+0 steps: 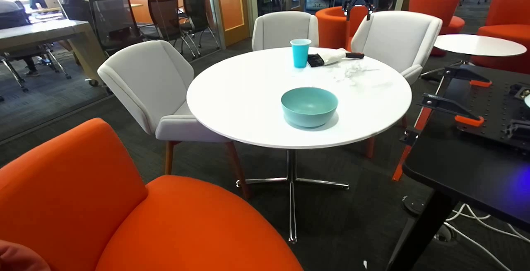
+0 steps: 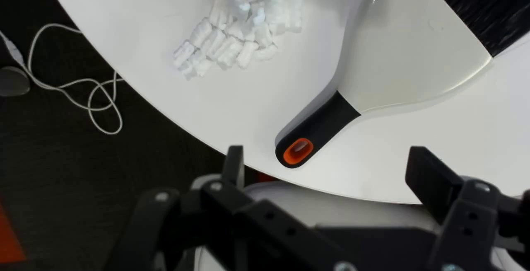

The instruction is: Move the broom to the right

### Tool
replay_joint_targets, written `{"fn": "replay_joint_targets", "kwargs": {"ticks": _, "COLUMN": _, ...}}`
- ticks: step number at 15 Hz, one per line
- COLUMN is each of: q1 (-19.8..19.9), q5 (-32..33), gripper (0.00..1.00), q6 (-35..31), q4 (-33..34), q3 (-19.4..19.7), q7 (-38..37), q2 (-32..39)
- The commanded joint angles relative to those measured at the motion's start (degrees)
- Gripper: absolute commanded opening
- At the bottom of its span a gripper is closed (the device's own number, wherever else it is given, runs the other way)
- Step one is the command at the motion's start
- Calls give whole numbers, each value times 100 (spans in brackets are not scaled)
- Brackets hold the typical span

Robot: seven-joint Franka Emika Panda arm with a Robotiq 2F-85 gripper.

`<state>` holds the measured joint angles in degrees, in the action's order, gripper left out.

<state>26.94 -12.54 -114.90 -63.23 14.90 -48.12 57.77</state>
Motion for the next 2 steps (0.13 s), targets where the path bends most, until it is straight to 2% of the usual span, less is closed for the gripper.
{"fn": "replay_joint_targets", "kwargs": {"ticks": 1, "q1": -281, "q5": 211, "gripper": 100, "q6": -567, "q4": -1368, "q3": 108, "q7": 469, "q2": -830}}
{"fn": "replay_joint_targets", "kwargs": {"ticks": 2, "q1": -307, "q5": 240, "gripper": 100, "q6": -724, "q4": -1613, "q3": 93, "q7": 602, "q2": -966}}
